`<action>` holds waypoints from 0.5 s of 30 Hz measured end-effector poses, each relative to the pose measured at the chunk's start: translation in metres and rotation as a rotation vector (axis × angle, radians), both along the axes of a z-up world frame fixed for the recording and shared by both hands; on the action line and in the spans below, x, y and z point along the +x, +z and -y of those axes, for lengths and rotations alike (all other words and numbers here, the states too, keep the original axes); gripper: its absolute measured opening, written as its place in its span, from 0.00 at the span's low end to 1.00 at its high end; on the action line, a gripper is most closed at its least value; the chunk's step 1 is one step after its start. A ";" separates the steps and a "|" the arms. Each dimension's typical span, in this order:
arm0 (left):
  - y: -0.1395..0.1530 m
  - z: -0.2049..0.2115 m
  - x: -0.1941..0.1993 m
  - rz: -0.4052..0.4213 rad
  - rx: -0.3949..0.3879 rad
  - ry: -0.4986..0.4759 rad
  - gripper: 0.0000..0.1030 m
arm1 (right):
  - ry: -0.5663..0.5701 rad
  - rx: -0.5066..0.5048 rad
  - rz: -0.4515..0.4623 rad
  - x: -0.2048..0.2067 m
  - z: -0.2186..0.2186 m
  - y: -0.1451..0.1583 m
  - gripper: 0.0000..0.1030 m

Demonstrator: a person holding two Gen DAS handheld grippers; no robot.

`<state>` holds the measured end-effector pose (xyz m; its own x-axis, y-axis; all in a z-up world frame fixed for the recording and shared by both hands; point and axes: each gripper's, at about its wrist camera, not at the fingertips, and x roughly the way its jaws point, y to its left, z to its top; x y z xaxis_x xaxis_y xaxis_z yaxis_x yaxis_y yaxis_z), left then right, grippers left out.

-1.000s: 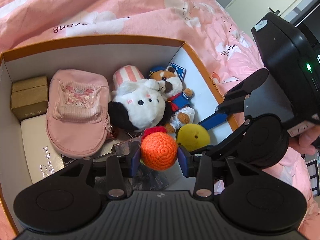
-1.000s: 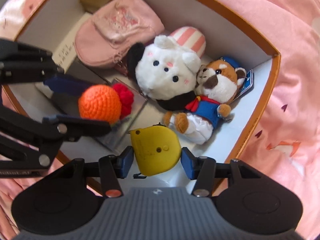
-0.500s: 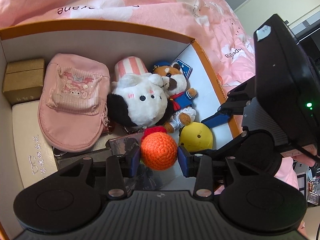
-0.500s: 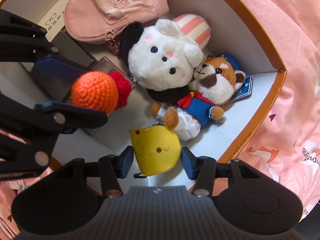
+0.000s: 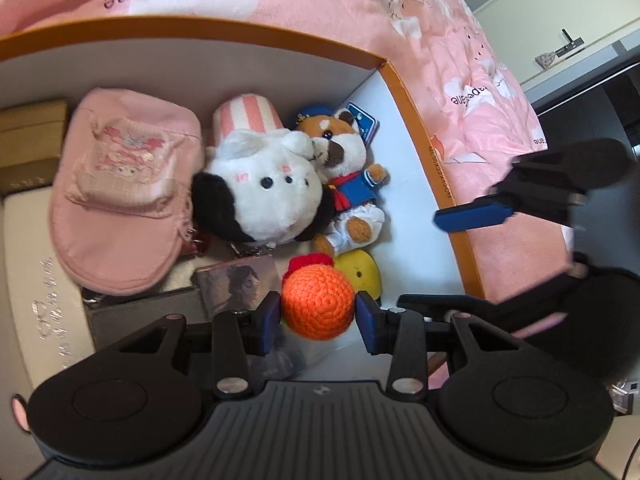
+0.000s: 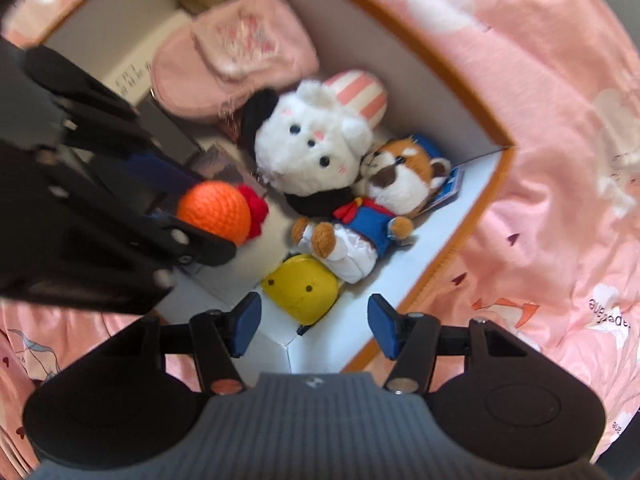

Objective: Organize objects
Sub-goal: 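Lower the crocheted ball and tape measure into the box and open both grippers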

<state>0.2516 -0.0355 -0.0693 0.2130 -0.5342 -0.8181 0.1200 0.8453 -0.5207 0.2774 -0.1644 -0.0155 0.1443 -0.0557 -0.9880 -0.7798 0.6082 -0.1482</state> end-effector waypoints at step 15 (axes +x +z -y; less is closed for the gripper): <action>-0.005 0.024 0.000 -0.026 0.078 0.006 0.49 | -0.077 0.105 0.159 -0.011 0.041 0.017 0.63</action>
<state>0.2513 -0.0598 -0.0746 0.1938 -0.4671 -0.8627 0.1024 0.8842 -0.4558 0.2662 -0.2056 0.0018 0.2980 0.0293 -0.9541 -0.7020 0.6840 -0.1983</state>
